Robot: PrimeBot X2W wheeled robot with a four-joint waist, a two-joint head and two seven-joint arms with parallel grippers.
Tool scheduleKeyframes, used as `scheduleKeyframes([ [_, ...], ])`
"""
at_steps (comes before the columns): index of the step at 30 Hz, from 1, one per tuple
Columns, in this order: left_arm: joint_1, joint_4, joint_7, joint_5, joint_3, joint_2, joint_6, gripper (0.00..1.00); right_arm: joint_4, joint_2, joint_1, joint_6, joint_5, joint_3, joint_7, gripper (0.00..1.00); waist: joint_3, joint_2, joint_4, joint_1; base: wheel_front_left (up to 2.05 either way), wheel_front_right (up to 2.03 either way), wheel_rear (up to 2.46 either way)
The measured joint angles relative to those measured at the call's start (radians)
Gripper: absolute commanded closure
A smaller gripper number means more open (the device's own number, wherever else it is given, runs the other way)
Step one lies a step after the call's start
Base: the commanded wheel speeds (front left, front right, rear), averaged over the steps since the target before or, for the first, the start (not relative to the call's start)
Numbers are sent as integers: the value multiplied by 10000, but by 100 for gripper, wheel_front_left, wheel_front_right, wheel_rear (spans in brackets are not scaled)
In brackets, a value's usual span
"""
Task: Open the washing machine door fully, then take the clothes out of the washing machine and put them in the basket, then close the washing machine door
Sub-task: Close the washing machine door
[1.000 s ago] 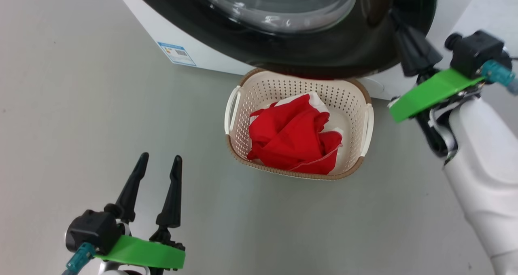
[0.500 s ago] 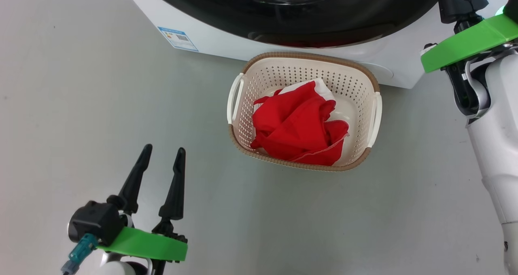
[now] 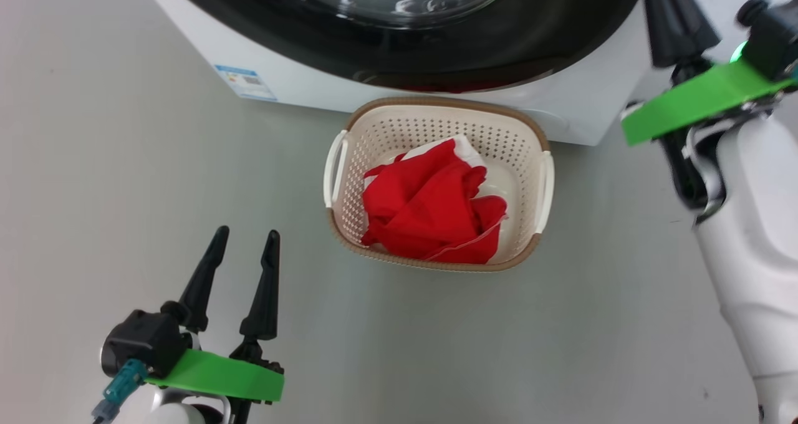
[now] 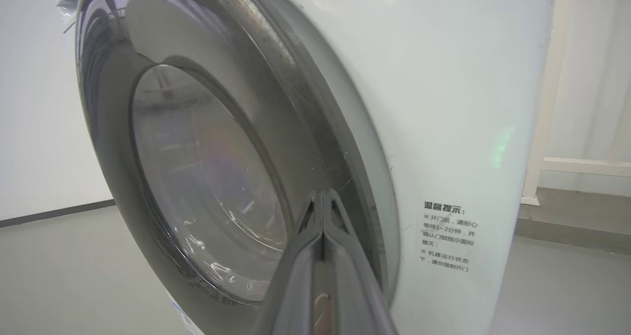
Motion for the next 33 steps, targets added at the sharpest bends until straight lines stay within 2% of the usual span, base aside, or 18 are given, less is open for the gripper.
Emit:
scheduleKeyframes([
  [1,-4,-10,0,0,31,2,-2,0,-104,4,192,0,-2,67,0,52,-48,0,-81,0,0,0,0],
  [2,-5,-33,0,0,59,2,-2,0,-219,0,355,0,-17,100,0,0,-97,1,-162,0,0,0,0],
  [15,11,-761,0,77,514,4,-4,0,-1904,420,2445,0,-673,-330,-2,0,-848,0,-1411,0,0,0,0],
  [21,74,-938,0,75,635,4,-12,0,-2255,525,3133,0,-899,-316,-2,0,-1184,0,-1862,0,0,0,0],
  [33,613,-1062,-2,355,922,48,-12,0,-3250,1068,5100,0,-1358,-1570,0,0,-2204,0,-2538,0,0,0,0],
])
